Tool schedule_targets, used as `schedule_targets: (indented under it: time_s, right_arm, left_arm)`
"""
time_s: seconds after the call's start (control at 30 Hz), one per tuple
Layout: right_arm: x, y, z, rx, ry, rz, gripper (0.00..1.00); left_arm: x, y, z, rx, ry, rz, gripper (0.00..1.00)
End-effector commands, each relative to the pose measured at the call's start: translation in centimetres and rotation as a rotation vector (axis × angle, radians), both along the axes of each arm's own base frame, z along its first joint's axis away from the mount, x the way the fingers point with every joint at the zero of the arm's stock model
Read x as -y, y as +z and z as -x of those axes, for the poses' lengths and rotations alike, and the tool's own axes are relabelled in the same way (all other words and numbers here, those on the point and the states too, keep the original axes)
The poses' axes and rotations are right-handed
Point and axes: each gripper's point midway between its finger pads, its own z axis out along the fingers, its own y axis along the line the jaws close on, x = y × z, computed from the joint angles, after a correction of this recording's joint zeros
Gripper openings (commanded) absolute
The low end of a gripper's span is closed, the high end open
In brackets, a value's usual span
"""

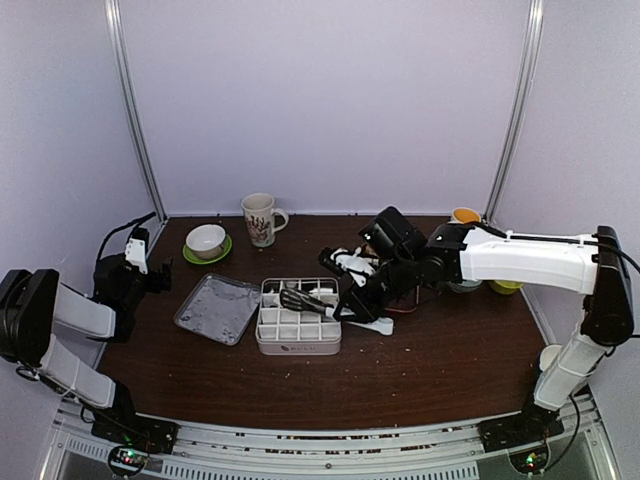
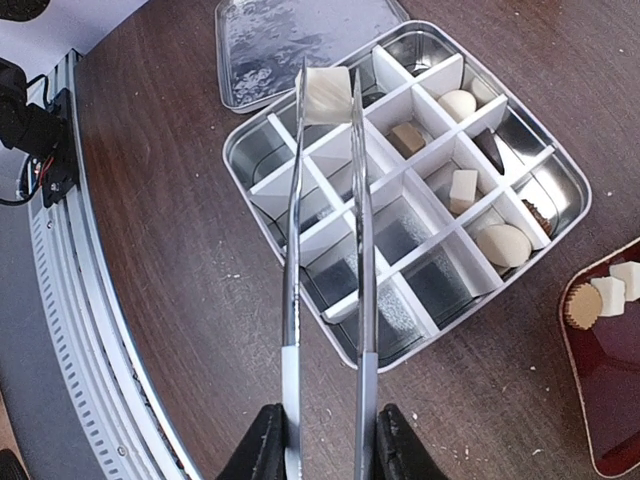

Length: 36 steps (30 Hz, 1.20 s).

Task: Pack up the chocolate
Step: Place the fake chocolate in the empty pocket of the box.

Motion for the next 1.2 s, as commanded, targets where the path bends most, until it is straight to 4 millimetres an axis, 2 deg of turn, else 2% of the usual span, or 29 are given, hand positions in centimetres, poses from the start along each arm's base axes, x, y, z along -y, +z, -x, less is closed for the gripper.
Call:
schedule_targets:
  time_s: [0.0, 0.47, 0.8, 1.17]
  right_arm:
    - [-2.2, 1.1, 0.2, 0.037, 0.046, -0.036, 0.25]
    - [-3.8, -0.6, -0.4, 0.016, 0.012, -0.021, 0.29]
    - [-4.0, -0.2, -0.8, 0.034, -0.002, -0.032, 0.37]
    - [-3.8, 0.2, -0.9, 0.049, -0.006, -0.033, 0.4]
  left_arm:
    - [-0.4, 1.3, -0.5, 0.044, 0.014, 0.006, 0.98]
    - [-0.4, 1.3, -0.5, 0.043, 0.013, 0.006, 0.98]
    - [-0.4, 1.3, -0.5, 0.044, 0.013, 0.006, 0.98]
    - [-0.4, 1.3, -0.5, 0.044, 0.014, 0.006, 0.98]
